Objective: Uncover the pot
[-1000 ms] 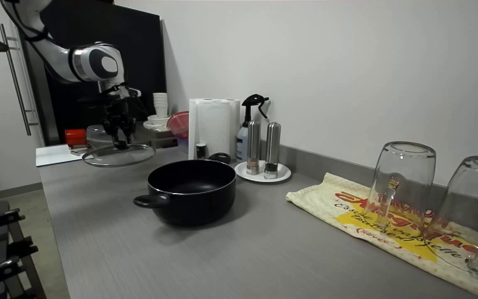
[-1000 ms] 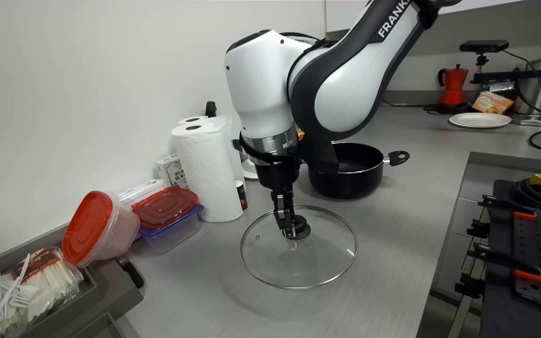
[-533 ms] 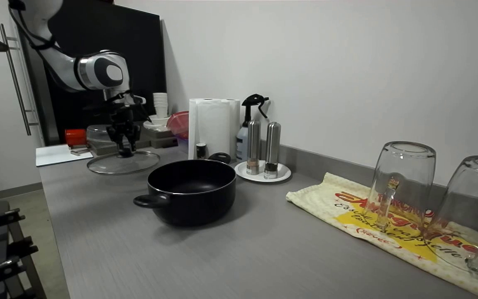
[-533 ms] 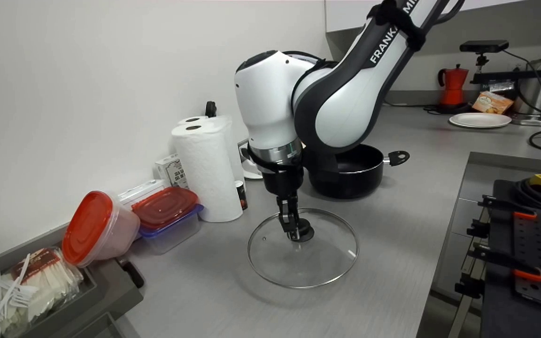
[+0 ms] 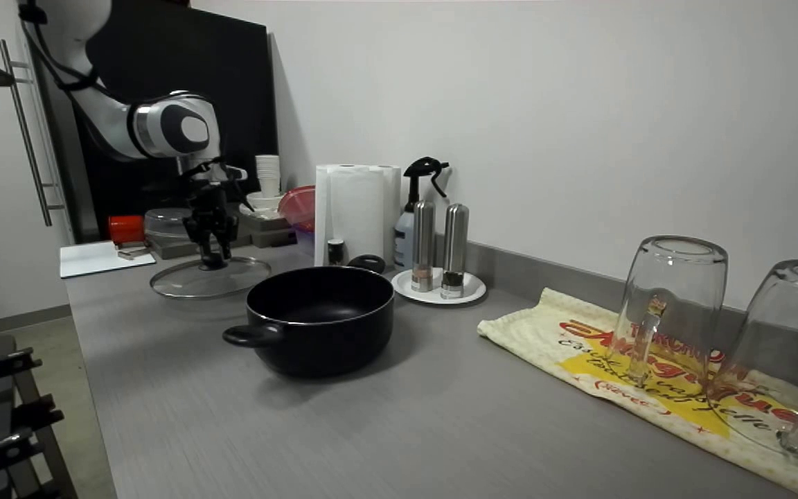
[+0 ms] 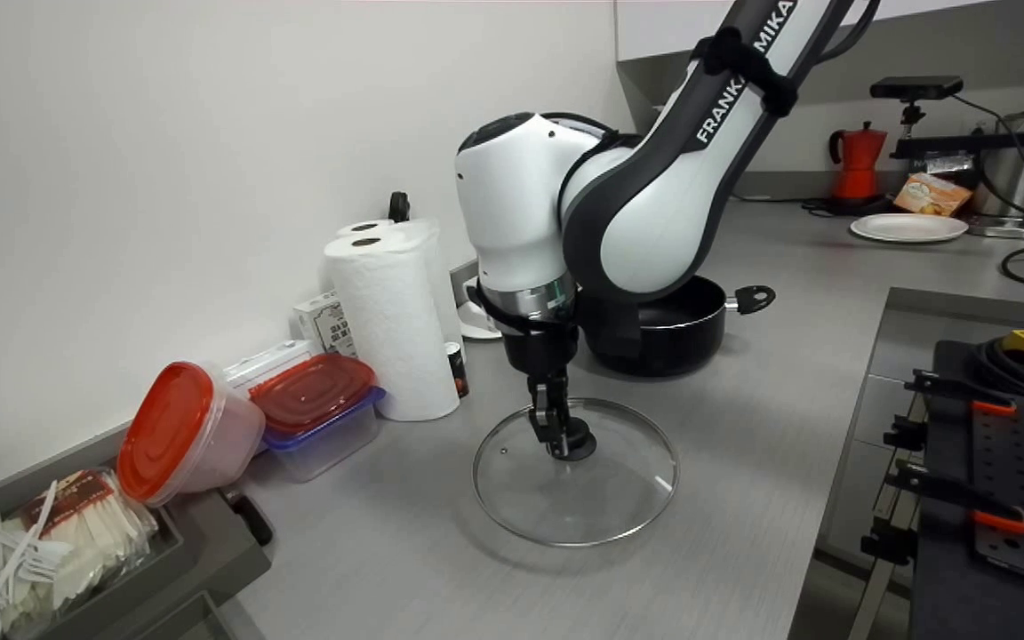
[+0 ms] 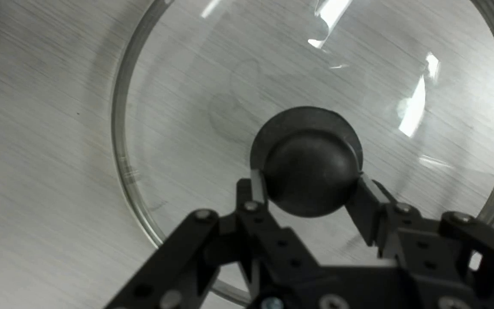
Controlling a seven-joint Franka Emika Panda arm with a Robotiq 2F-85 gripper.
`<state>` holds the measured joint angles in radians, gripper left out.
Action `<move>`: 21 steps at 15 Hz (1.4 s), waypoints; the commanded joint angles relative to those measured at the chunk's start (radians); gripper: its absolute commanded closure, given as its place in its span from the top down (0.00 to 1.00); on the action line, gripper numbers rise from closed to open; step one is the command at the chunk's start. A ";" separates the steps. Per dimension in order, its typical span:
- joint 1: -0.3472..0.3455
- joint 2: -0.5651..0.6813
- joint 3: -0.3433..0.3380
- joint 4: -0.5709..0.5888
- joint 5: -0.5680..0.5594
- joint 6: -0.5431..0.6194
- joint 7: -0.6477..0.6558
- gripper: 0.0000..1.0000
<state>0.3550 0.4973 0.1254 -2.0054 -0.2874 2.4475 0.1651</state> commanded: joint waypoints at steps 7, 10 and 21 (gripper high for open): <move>0.032 -0.001 -0.037 -0.019 -0.027 0.042 0.085 0.24; 0.032 0.003 -0.044 -0.023 -0.024 0.060 0.103 0.24; 0.041 0.029 -0.073 -0.045 -0.025 0.083 0.127 0.24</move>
<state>0.3742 0.5334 0.0744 -2.0390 -0.2874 2.5106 0.2583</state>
